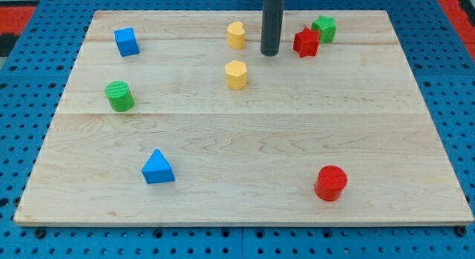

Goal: Move the yellow hexagon near to the blue cube

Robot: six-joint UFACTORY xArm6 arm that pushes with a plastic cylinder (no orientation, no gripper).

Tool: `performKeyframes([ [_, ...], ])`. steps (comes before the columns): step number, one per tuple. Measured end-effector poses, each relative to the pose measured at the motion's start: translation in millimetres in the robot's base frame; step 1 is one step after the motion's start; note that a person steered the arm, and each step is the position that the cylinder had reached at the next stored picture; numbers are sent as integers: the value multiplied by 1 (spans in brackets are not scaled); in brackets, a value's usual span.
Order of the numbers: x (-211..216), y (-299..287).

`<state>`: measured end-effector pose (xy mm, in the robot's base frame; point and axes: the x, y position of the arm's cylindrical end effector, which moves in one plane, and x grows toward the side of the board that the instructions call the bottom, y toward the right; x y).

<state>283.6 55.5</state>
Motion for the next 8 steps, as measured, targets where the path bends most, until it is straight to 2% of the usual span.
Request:
performKeyframes([
  [1, -47, 0],
  [2, -51, -32],
  [3, 6, -62],
  [4, 68, -57],
  [5, 77, 6],
  [6, 97, 17],
  [7, 96, -63],
  [8, 118, -93],
])
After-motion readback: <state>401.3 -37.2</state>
